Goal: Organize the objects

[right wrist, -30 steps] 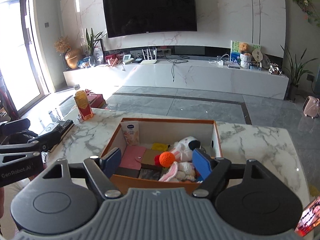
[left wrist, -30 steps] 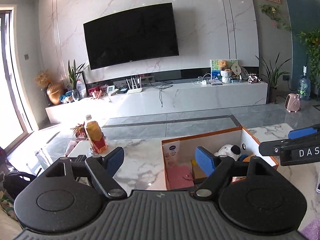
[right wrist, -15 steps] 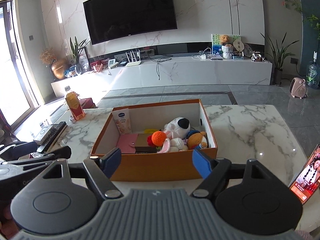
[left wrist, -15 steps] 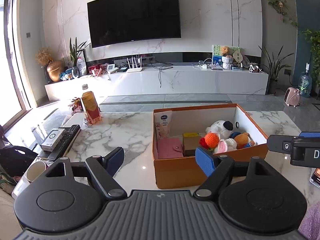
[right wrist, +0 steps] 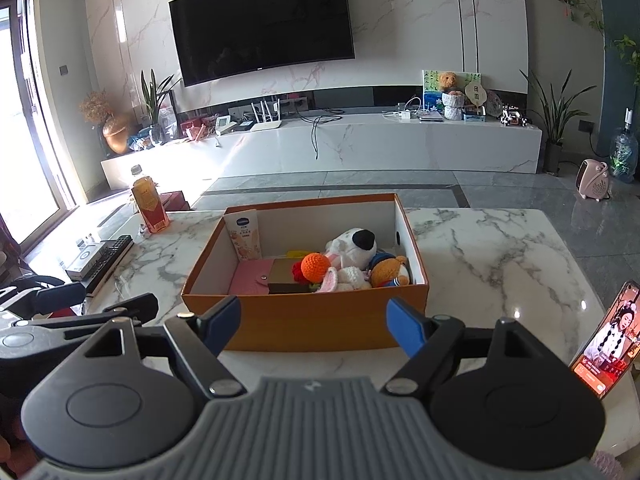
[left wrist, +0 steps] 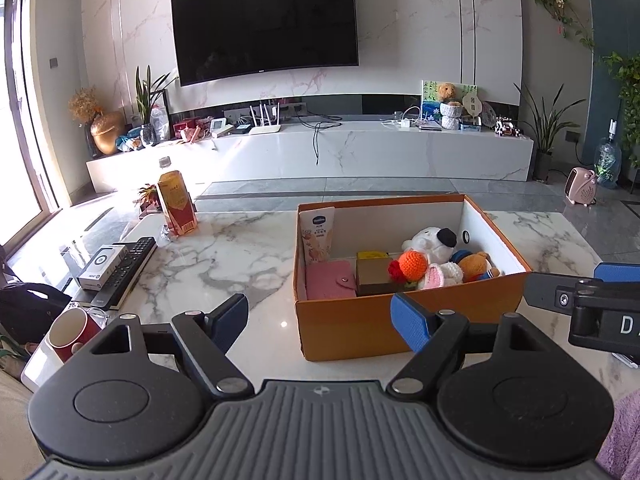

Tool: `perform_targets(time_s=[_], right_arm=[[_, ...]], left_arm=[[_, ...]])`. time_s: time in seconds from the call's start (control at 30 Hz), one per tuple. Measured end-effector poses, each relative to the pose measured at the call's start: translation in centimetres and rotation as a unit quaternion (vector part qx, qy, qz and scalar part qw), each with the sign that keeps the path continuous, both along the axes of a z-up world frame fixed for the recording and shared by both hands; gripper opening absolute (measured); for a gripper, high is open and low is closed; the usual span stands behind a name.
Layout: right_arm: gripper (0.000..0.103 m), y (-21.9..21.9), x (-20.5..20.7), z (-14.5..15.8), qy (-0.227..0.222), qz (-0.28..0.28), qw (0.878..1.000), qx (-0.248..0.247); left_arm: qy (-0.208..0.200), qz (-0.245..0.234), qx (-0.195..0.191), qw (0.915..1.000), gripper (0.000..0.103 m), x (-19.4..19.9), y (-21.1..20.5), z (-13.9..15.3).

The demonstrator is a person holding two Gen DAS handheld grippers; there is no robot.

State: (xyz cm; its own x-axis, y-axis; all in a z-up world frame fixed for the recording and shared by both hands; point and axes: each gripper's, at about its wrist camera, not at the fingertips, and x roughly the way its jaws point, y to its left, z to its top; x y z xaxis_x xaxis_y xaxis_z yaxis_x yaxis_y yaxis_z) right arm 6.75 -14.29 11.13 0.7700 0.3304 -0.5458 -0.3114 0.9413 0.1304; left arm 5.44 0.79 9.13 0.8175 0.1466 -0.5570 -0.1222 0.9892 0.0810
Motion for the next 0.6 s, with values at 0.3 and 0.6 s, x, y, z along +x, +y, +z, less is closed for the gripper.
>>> perform_targets(time_s=[0.3,0.6], right_arm=[[0.082,0.05,-0.29,0.13,-0.003,0.005,1.0,-0.003],[0.084,-0.01,-0.03,-0.49,0.006,0.005,1.0,-0.006]], left_arm=[[-0.002,-0.005,-0.003,1.0,0.093,-0.09,-0.27,0.08],[0.004,-0.009,-0.011,0.9999,0.093,0.03,-0.16,-0.13]])
